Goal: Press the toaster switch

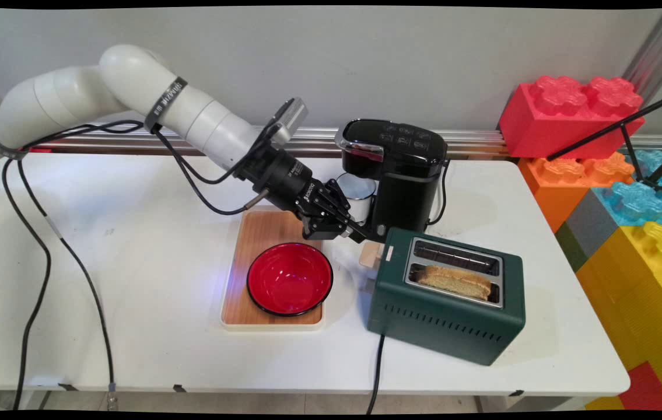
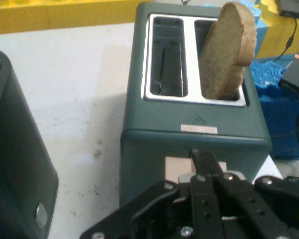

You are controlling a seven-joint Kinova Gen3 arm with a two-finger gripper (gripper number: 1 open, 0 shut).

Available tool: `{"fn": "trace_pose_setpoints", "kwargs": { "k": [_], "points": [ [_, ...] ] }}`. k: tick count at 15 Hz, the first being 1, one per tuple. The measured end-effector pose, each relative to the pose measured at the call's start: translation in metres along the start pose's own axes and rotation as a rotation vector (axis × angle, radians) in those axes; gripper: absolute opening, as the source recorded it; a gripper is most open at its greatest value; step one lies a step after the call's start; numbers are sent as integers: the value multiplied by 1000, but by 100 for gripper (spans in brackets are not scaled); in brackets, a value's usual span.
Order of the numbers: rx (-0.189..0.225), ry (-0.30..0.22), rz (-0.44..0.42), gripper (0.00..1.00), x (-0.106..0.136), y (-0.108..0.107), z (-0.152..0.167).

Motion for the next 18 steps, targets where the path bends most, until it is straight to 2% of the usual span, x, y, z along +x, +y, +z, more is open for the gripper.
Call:
{"fn": "trace_pose_setpoints", "kwargs": {
  "k": [6, 18],
  "points": [
    [-3, 18, -27, 0, -7, -1, 11],
    [-9, 21, -40, 0, -25, 1, 32]
  ]
}}
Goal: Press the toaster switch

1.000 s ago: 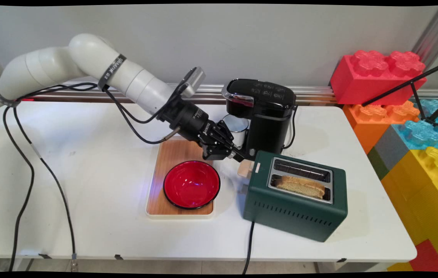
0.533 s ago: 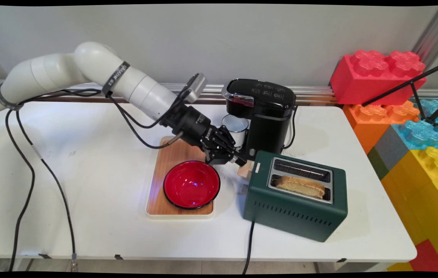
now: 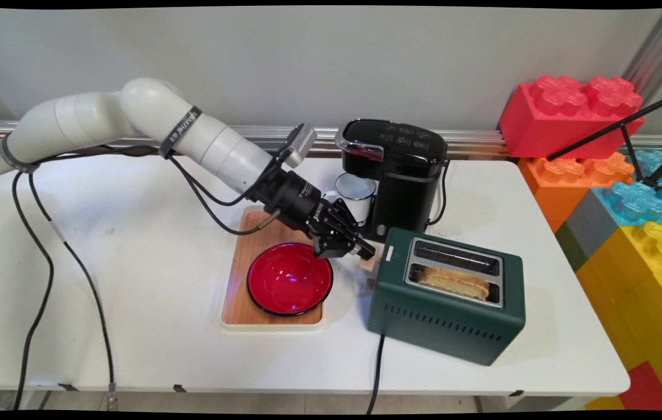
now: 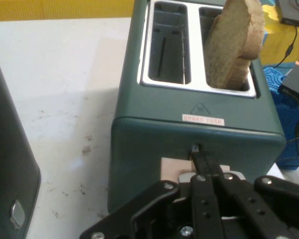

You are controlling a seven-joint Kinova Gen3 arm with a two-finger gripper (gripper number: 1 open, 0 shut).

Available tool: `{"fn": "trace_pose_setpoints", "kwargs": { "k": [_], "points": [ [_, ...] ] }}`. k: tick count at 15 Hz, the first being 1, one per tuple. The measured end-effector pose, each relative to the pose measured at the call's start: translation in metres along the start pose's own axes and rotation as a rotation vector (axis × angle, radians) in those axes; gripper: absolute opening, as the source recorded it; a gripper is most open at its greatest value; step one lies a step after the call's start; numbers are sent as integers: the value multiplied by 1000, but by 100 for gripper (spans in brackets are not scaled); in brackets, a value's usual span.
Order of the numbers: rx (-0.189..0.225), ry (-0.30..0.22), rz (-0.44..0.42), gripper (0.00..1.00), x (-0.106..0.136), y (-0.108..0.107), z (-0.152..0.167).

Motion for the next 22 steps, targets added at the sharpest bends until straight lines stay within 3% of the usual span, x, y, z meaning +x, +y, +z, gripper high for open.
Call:
{"fn": "trace_pose_setpoints", "kwargs": {
  "k": [8, 22],
  "points": [
    [7, -29, 9, 0, -5, -2, 9],
    [23, -117, 19, 0, 10, -6, 18]
  ]
}}
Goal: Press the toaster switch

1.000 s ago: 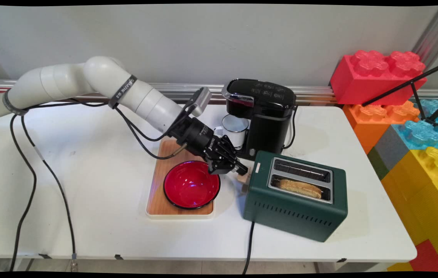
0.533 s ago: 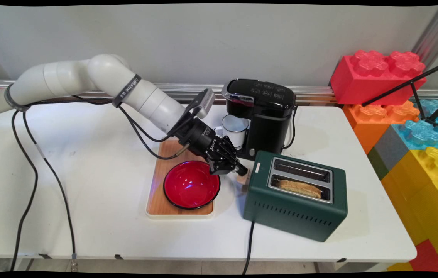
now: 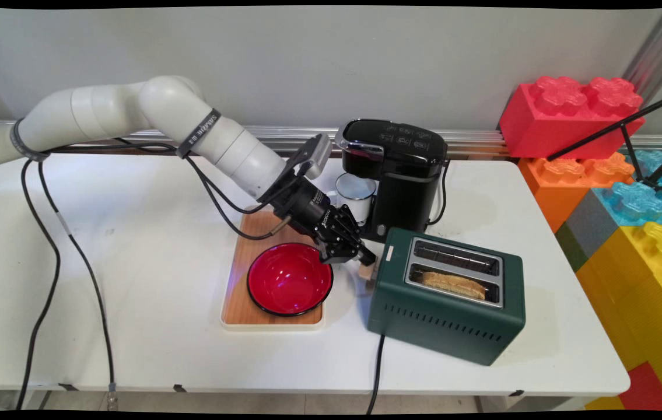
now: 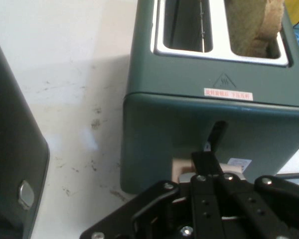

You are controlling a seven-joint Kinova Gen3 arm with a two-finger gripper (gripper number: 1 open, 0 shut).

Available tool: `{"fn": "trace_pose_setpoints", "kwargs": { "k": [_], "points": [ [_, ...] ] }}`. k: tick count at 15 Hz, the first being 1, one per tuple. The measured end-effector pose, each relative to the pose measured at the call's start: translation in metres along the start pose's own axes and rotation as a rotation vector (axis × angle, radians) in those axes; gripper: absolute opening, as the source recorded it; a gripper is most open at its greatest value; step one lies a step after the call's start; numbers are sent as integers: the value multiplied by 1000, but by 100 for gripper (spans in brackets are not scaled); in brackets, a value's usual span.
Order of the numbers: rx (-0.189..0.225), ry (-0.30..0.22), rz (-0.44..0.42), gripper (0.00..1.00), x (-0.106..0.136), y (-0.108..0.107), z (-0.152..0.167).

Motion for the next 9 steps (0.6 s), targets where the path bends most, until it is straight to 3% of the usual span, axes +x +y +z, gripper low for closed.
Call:
{"fn": "trace_pose_setpoints", "kwargs": {
  "k": [9],
  "points": [
    [-8, -44, 2, 0, 9, 0, 2]
  ]
}}
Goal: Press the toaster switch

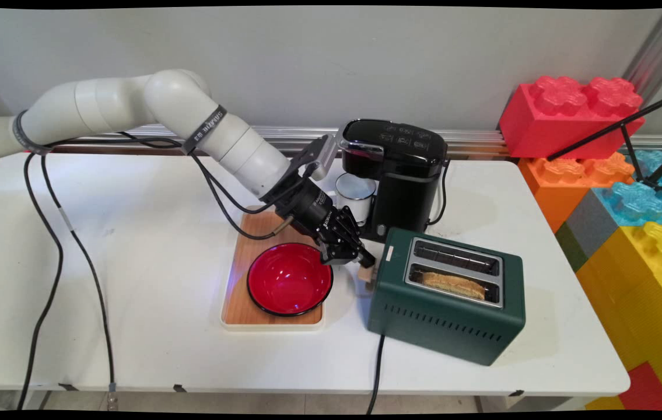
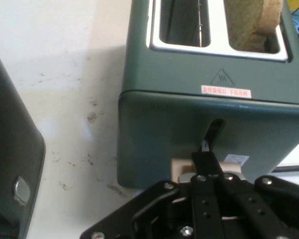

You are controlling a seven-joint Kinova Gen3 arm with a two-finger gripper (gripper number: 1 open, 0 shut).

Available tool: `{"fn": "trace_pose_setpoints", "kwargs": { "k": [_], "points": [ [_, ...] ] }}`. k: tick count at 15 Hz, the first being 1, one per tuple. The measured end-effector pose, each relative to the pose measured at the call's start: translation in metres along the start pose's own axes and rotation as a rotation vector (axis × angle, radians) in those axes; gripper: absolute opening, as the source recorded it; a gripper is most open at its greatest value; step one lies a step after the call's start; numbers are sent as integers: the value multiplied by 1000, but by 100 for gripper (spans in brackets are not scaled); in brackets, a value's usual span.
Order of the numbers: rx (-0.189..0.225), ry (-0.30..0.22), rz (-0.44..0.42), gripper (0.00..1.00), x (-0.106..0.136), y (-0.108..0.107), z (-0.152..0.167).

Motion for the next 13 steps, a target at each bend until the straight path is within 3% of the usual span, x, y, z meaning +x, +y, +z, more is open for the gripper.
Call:
{"fn": "trace_pose_setpoints", "kwargs": {
  "k": [13],
  "points": [
    [7, -43, -6, 0, -3, -1, 5]
  ]
}}
